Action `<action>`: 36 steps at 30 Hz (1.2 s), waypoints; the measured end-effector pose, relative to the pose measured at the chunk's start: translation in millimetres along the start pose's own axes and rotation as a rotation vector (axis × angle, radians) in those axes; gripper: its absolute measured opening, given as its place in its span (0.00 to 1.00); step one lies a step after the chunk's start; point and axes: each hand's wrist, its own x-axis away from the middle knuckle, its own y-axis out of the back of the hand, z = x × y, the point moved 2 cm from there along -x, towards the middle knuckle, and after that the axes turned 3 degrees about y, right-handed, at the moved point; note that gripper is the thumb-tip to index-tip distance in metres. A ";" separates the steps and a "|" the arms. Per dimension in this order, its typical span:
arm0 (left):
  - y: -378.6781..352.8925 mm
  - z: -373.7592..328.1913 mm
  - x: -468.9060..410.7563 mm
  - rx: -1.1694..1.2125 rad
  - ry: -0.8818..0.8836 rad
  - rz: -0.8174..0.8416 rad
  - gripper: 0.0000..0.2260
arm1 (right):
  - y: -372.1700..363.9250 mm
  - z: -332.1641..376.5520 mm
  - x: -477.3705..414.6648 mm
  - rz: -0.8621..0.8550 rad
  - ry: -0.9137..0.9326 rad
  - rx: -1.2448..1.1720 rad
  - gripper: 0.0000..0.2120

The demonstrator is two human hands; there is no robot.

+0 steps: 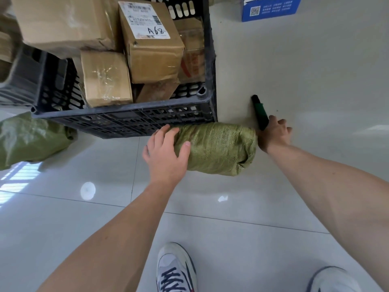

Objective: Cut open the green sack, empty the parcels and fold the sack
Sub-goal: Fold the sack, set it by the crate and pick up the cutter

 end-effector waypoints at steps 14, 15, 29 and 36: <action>18.0 -55.2 10.4 0.079 -0.017 0.046 0.21 | 39.1 -1.9 42.4 0.062 -0.142 -0.216 0.21; 24.5 -62.7 15.0 0.079 -0.014 0.064 0.21 | 52.0 -3.0 49.9 0.059 -0.119 -0.237 0.20; 267.3 -282.0 87.0 0.212 0.330 0.502 0.23 | 367.3 41.2 266.7 0.115 0.141 -0.437 0.20; 408.5 -415.4 106.0 0.329 0.287 0.494 0.21 | 524.7 69.3 344.3 0.084 0.191 -0.440 0.19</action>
